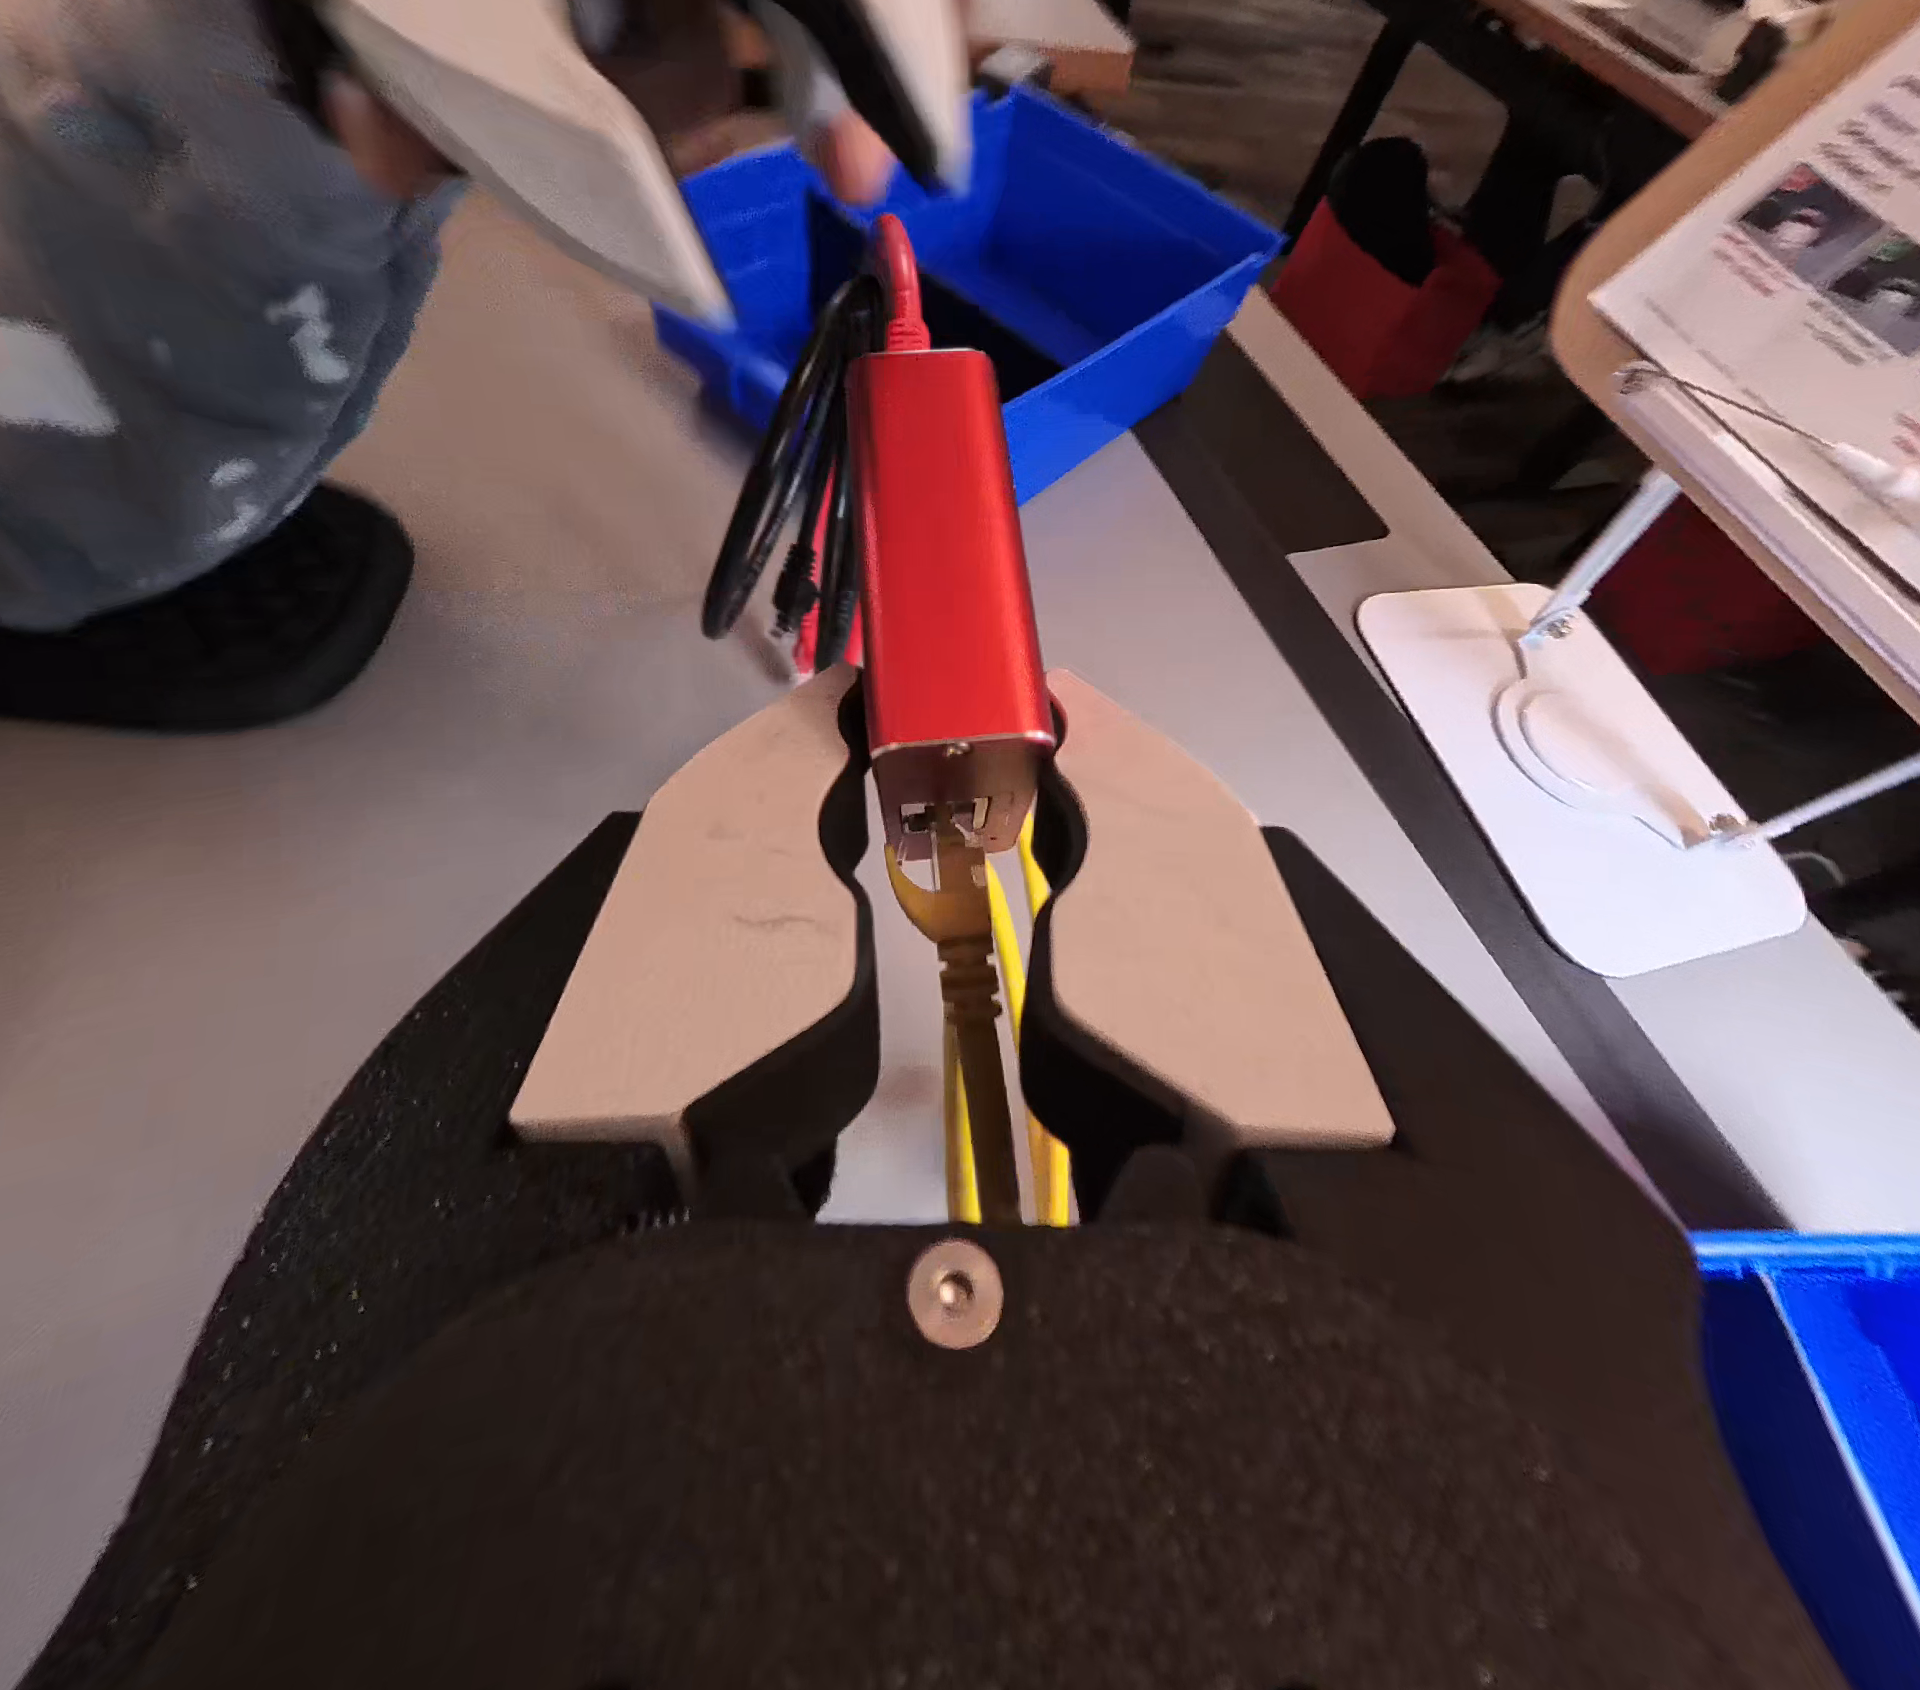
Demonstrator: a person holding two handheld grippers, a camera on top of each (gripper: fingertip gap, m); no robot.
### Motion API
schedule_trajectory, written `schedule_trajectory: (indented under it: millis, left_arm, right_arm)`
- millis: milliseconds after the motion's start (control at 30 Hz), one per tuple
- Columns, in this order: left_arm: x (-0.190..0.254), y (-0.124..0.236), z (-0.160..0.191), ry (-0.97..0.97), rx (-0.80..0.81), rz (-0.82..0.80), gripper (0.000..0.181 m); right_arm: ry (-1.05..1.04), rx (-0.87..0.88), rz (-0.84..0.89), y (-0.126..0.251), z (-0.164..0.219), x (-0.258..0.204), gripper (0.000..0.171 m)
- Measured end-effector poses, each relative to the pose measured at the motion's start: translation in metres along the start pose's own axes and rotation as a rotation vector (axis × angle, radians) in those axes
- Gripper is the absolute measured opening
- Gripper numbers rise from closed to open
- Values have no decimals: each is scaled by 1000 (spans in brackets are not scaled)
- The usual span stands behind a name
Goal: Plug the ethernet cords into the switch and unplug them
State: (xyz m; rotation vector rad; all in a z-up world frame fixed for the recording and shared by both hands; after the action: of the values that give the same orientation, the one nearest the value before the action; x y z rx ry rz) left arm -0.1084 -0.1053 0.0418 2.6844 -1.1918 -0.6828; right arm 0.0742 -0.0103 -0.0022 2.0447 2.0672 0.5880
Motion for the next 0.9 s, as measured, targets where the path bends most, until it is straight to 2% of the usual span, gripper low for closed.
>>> schedule_trajectory:
  millis: [67,133,233,300,400,533,600,700,800,900]
  left_arm:
    - [0,13,-12,55,126,10,31]
    - [6,15,-18,97,190,95,27]
    - [21,-11,-18,188,175,280,34]
    - [26,-40,-11,218,148,281,38]
    - [26,-67,2,247,190,222,49]
    - [16,-65,7,371,379,241,51]
    - [14,-62,8,383,423,257,52]
    - [19,-59,5,374,471,340,43]
    - [21,-63,9,352,413,277,38]
    - [19,-66,11,380,422,293,33]
  right_arm:
    - [-90,95,29,9,2,15,27]
    - [-159,228,45,22,2,28,27]
    - [-209,400,31,46,-4,36,27]
    - [-206,444,-21,59,-9,34,27]
    - [-159,395,-95,69,-14,26,27]
    - [-128,320,-223,68,-19,13,27]
    - [-150,294,-294,63,-18,9,27]
    - [-180,217,-348,52,-14,6,27]
    - [-196,164,-364,48,-10,7,27]
    - [-195,155,-351,49,-9,8,27]
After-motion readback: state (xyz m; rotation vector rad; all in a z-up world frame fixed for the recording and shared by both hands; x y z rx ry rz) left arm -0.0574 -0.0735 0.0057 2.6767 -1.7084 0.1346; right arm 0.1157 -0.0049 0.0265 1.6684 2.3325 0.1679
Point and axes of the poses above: each gripper's, where its closed fingertips meet, y back along the fingers, z out of its underside, x = y × z across the jaws, the point moved 10 cm from there along y, back along the fingers, and after that the axes turned 2 degrees about -y, right-handed, at the moved point
